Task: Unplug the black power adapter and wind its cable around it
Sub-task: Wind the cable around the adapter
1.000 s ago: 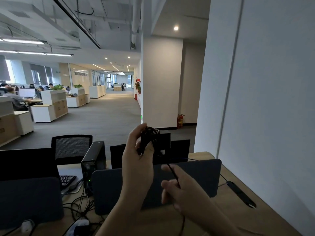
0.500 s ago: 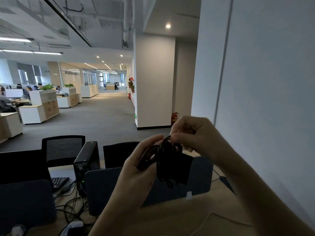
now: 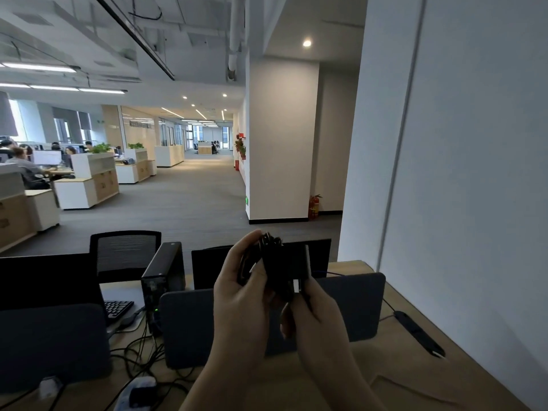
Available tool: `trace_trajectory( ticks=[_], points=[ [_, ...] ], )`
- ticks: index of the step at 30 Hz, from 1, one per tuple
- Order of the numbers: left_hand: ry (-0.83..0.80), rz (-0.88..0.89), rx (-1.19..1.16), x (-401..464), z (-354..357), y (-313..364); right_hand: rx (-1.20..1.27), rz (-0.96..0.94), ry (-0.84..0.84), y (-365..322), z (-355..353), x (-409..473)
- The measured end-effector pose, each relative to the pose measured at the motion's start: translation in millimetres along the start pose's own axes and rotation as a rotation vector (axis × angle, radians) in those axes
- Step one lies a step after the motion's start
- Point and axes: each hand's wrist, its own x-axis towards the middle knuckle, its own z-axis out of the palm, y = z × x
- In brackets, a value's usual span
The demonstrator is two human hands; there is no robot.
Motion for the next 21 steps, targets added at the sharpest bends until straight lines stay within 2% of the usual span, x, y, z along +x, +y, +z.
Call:
trace_trajectory(
  ticks=[3, 7, 11, 14, 16, 19, 20, 21],
  points=[
    [0.064, 0.044, 0.169, -3.0, -1.9, -5.9, 0.100, 0.086, 0.028, 3.5, 7.1, -0.8],
    [0.178, 0.260, 0.506, -2.1, -5.9, -13.3, 0.405, 0.293, 0.077, 13.5, 16.9, -1.1],
    [0.182, 0.415, 0.779, -6.7, -14.0, -25.1, 0.705, 0.454, 0.072, 17.8, 20.4, -0.2],
    [0.135, 0.412, 0.821, -12.8, -19.6, -36.1, 0.905, 0.440, 0.083, 8.2, 20.1, -1.8],
    [0.096, 0.317, 0.743, -16.4, -24.9, -42.1, 0.870, 0.343, 0.098, 0.4, 18.9, -3.4],
    [-0.029, 0.126, 0.590, -27.5, -27.9, -50.6, 0.616, 0.197, 0.076, -6.2, 21.3, -4.1],
    [-0.022, 0.086, 0.534, -29.5, -29.5, -50.3, 0.545, 0.168, 0.051, -6.1, 24.3, -4.3],
    [0.053, 0.071, 0.511, -33.7, -35.5, -42.8, 0.476, 0.154, 0.020, -2.4, 32.3, -4.9]
  ],
)
